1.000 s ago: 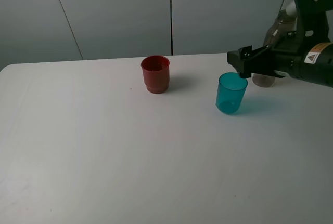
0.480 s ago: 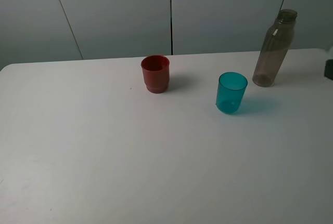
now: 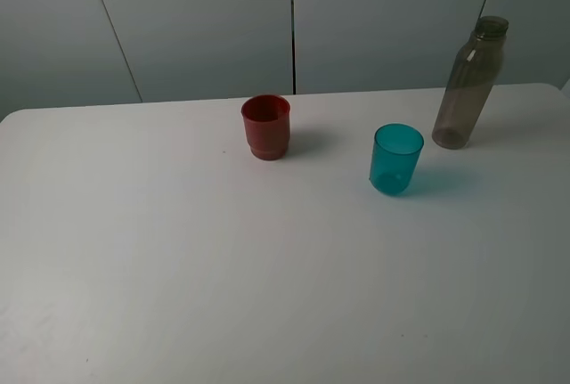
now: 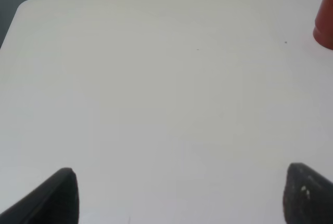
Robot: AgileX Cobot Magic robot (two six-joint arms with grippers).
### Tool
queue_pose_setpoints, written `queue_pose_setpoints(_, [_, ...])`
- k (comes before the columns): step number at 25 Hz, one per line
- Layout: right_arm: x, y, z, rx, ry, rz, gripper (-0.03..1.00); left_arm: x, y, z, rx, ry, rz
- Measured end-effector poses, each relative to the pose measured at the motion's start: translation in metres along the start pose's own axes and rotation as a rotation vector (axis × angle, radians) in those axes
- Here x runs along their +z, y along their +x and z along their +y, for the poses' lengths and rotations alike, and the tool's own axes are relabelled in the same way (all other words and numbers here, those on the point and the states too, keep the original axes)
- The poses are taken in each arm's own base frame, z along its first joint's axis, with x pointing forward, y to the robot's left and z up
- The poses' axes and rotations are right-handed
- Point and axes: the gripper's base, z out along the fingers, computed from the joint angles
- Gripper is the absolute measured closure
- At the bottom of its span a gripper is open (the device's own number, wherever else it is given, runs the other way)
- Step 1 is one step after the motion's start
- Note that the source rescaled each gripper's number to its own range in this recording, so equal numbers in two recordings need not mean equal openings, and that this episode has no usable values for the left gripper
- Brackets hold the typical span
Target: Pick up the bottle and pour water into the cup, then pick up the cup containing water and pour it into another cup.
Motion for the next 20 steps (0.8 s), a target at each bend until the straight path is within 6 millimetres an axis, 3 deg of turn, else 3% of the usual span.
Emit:
queue_pose_setpoints(8, [-0.016, 0.000, 0.002, -0.126, -0.037, -0.007, -0.03, 0.000, 0.000, 0.000, 0.000, 0.000, 0.000])
queue_pose_setpoints(20, [-0.017, 0.016, 0.001, -0.286, -0.048, 0.154, -0.03, 0.000, 0.000, 0.000, 0.000, 0.000, 0.000])
